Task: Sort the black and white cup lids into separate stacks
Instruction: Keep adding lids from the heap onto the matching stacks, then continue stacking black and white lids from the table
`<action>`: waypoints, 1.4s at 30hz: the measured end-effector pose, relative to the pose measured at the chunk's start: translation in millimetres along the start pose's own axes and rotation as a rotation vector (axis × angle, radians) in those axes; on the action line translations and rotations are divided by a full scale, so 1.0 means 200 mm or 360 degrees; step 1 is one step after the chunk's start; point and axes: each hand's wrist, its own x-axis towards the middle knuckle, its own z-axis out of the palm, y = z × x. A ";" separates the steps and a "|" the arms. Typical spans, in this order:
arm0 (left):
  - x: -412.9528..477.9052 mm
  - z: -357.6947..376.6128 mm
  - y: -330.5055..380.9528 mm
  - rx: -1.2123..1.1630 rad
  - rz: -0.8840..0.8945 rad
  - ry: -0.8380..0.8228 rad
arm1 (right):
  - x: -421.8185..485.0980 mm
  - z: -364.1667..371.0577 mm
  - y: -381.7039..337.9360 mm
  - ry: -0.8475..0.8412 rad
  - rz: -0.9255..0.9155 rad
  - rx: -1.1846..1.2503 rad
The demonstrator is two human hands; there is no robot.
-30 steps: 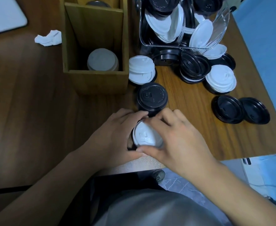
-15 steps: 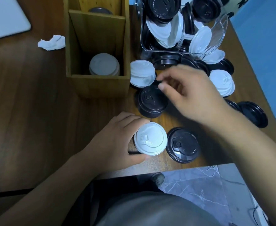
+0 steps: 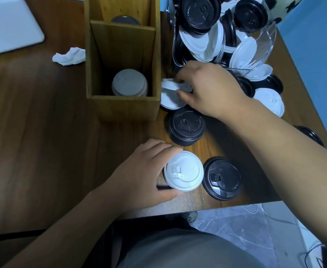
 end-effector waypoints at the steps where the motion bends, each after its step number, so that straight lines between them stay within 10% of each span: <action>1: 0.00 0.00 0.00 -0.0005 0.0001 0.0002 | -0.03 -0.01 0.01 0.0054 0.0025 0.0046; 8: 0.00 0.01 -0.01 0.0006 -0.0002 0.0001 | -0.53 -0.09 0.04 0.0355 0.0367 0.0420; 17: 0.00 0.01 0.00 -0.0013 -0.0025 0.0008 | -0.90 0.10 0.10 0.0069 0.0488 0.0182; 23: 0.00 0.00 0.01 -0.0032 0.0005 0.0051 | -0.74 0.06 0.06 0.0119 0.1095 0.0142; 42: 0.00 0.01 0.00 -0.0017 0.0001 0.0040 | -0.71 0.15 0.08 -0.0150 0.0707 0.0481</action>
